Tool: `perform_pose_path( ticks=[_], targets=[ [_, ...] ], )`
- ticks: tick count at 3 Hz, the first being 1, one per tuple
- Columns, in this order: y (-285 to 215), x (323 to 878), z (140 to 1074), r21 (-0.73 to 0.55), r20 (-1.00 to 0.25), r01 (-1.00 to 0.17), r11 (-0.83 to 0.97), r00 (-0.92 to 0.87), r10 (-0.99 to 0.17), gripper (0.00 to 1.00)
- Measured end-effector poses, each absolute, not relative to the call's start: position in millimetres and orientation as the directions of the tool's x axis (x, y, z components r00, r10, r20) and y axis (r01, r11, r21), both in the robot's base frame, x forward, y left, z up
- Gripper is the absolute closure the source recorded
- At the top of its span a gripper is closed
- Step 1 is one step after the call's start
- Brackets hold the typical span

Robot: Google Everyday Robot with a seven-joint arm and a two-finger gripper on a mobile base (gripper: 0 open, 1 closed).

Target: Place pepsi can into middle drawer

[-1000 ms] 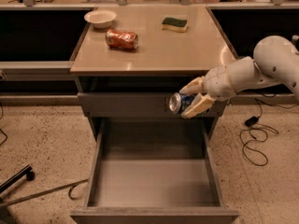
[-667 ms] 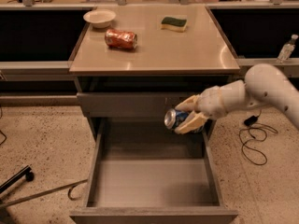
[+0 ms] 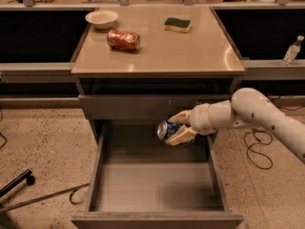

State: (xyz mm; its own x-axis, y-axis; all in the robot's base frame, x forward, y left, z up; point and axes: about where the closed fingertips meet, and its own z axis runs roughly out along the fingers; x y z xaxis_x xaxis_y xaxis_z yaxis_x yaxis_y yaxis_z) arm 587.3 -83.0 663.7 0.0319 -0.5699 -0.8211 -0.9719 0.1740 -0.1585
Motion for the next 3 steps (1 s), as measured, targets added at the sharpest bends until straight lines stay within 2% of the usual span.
perform_pose_path(
  ticks=[2, 3],
  targets=[
    [-82.7, 586.2, 650.2, -0.159, -0.830, -0.967, 0.198, 0.022, -0.558, 1.00],
    [-89.7, 586.9, 587.9, -0.148, -0.837, -0.951, 0.272, -0.026, -0.547, 1.00]
  ],
)
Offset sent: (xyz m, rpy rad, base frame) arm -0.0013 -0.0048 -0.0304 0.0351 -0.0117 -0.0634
